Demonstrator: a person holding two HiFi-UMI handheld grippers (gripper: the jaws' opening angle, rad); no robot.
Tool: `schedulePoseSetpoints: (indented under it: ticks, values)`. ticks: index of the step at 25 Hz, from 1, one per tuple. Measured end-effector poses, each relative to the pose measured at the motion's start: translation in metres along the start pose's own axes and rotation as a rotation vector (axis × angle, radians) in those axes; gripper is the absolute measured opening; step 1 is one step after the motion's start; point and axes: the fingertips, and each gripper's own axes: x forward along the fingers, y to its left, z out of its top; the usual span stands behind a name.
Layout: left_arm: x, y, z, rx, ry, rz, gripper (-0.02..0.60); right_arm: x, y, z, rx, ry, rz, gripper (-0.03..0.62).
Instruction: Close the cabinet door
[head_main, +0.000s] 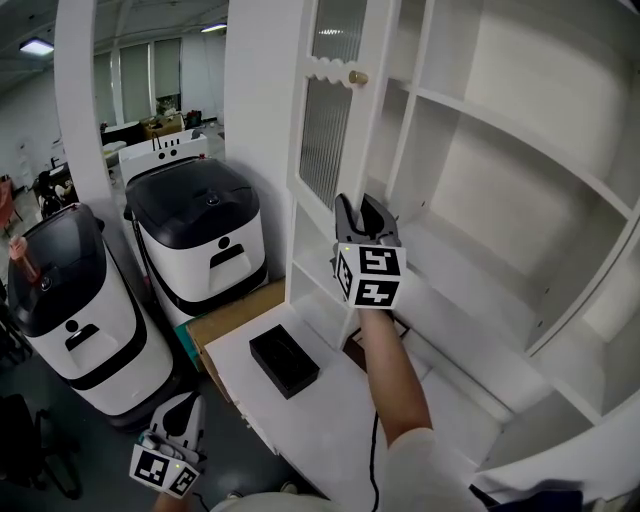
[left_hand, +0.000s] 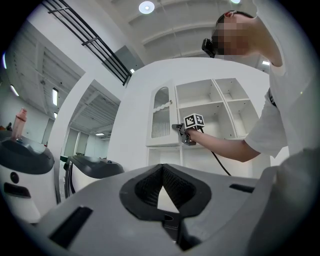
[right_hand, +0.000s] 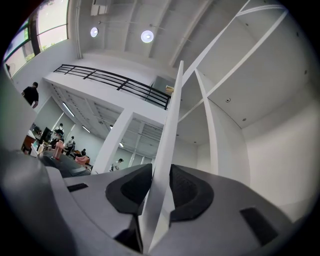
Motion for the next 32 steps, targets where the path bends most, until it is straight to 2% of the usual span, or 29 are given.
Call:
schedulePoseSetpoints:
  ticks: [12,19,23,26,28,32]
  values:
    - [0.02,-0.005,-0.007,-0.016,0.012,-0.033,0.006,0.003,-0.031,-0.006,-0.049,0.03,-0.101,0.152]
    - [0.025,-0.003,-0.006,-0.014,0.012,-0.041,0.006,0.001,-0.049,-0.008,-0.098,0.037,-0.207,0.206]
    - [0.027,-0.004,-0.007,-0.012,0.015,-0.043,0.006,0.0,-0.056,-0.008,-0.108,0.026,-0.237,0.215]
    - [0.028,-0.003,-0.007,-0.012,0.019,-0.042,0.006,-0.002,-0.058,-0.007,-0.154,0.02,-0.27,0.216]
    - [0.029,-0.002,-0.008,-0.013,0.023,-0.042,0.006,-0.003,-0.061,-0.006,-0.187,0.018,-0.301,0.244]
    - [0.029,0.002,-0.011,-0.016,0.028,-0.046,0.006,0.0,-0.067,-0.009,-0.149,0.013,-0.312,0.245]
